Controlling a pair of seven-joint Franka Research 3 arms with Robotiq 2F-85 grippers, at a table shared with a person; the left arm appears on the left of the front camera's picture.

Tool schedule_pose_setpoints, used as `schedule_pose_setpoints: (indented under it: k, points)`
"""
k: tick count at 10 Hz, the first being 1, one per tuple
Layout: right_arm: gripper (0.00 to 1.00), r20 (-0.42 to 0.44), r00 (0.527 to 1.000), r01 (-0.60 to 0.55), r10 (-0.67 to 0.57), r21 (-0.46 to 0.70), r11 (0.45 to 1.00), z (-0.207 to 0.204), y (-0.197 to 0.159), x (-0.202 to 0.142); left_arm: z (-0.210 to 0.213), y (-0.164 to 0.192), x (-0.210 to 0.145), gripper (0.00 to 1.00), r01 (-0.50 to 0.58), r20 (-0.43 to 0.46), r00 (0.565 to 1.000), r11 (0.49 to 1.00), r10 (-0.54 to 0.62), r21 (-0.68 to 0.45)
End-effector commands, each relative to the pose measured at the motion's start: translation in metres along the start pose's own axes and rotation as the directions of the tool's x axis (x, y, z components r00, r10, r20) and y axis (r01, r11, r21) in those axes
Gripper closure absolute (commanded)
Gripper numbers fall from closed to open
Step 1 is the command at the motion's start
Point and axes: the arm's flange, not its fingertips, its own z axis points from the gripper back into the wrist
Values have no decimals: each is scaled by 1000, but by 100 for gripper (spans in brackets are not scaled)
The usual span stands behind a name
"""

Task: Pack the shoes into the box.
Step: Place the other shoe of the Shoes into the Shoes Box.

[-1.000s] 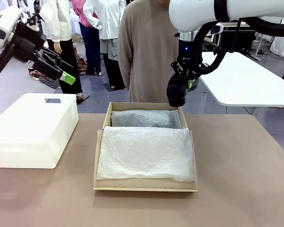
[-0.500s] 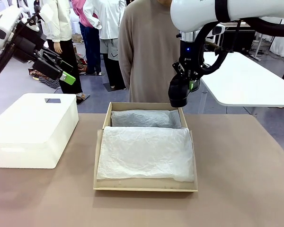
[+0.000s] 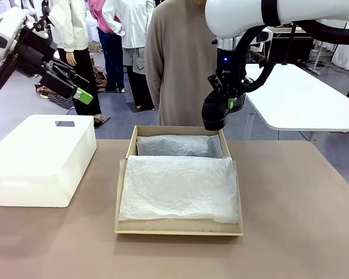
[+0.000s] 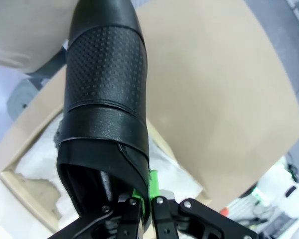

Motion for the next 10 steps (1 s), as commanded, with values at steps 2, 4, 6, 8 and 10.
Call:
schedule_pose_setpoints:
  k: [2, 4, 6, 8, 10]
  points:
    - [100, -4, 972, 236, -236, -10, 972, 34, 33, -36, 0, 1, 0, 0, 20, 23, 1000, 1000, -20, -7]
    - [100, 23, 915, 403, -404, 22, 915, 42, 50, -52, 0, 1, 0, 0, 20, 23, 1000, 1000, -20, -7]
    - [100, 97, 862, 495, -497, 51, 868, 43, 66, -69, 0, 1, 0, 0, 20, 23, 1000, 1000, -20, -7]
    - [100, 58, 850, 522, -524, 47, 852, 39, 80, -90, 0, 1, 0, 0, 20, 23, 1000, 1000, -20, -7]
    - [100, 36, 862, 504, -505, 50, 862, 31, 69, -84, 0, 1, 0, 0, 20, 23, 1000, 1000, -20, -7]
